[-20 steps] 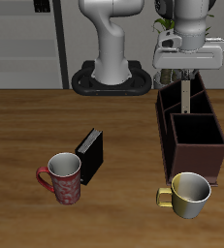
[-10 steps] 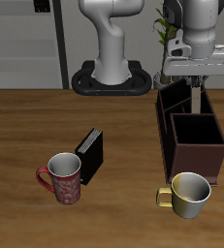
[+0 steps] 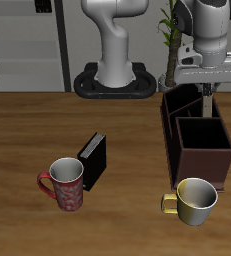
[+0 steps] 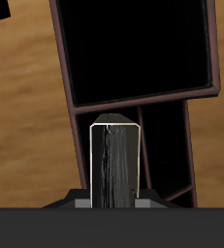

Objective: Place the yellow book into the left desk caddy's back compartment

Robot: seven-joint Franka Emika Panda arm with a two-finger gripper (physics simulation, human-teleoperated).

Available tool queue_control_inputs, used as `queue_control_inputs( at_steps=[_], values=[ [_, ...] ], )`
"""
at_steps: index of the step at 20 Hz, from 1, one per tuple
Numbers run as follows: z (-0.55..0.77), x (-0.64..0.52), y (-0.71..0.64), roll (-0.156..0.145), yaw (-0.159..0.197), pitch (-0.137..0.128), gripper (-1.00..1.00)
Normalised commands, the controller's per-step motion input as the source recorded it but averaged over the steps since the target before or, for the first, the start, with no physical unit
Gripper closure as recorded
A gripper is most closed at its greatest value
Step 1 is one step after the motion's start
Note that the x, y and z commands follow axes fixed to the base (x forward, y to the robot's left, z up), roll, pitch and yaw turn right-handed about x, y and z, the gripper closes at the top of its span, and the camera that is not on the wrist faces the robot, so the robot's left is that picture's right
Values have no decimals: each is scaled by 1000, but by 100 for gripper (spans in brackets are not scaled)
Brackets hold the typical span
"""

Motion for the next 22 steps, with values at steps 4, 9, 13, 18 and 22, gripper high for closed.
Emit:
queue_control_inputs(
  at_steps=[4, 9, 13, 18, 22],
  values=[
    [-104, 76, -9, -6, -21, 33, 100],
    [-189, 36, 9, -7, -13, 42, 100],
    [-220, 65, -16, -4, -11, 47, 100],
    [-230, 55, -47, 4, 18, 37, 100],
    [-269, 91, -126, -29, 15, 49, 100]
  ],
)
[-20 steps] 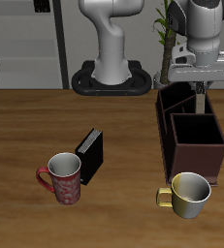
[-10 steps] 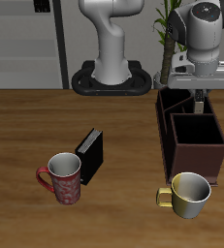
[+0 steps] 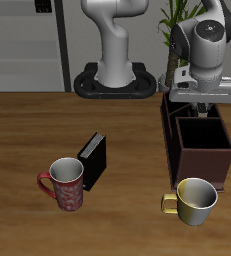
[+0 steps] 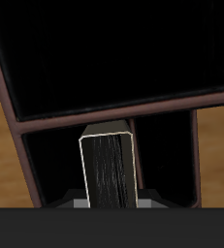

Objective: Place the yellow book into the left desk caddy's back compartment

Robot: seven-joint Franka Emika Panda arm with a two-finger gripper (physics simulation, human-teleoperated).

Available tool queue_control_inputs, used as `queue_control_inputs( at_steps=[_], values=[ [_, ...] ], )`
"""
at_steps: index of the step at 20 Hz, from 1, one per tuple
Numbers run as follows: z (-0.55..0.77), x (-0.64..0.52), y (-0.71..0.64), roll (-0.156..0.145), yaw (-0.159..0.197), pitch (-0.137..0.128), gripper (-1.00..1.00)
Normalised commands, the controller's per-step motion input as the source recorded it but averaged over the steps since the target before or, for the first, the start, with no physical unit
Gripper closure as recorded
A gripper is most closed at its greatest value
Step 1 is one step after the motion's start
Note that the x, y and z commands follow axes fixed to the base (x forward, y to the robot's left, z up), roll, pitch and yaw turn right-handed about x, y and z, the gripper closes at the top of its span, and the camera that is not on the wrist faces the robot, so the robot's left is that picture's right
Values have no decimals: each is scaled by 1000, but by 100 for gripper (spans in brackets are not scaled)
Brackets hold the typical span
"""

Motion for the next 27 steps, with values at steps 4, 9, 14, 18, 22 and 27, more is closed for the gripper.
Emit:
queue_control_inputs(
  at_steps=[4, 9, 14, 18, 22, 27],
  values=[
    [-320, 118, -118, -34, 31, 44, 100],
    [-188, 41, 116, 21, 28, 26, 100],
    [-30, 182, 81, 84, 89, 13, -100],
    [-83, 3, -160, -77, -42, 13, -100],
    [49, 4, -55, -11, 12, 5, -100],
    [174, -28, -86, -21, 0, -31, -100]
  ],
)
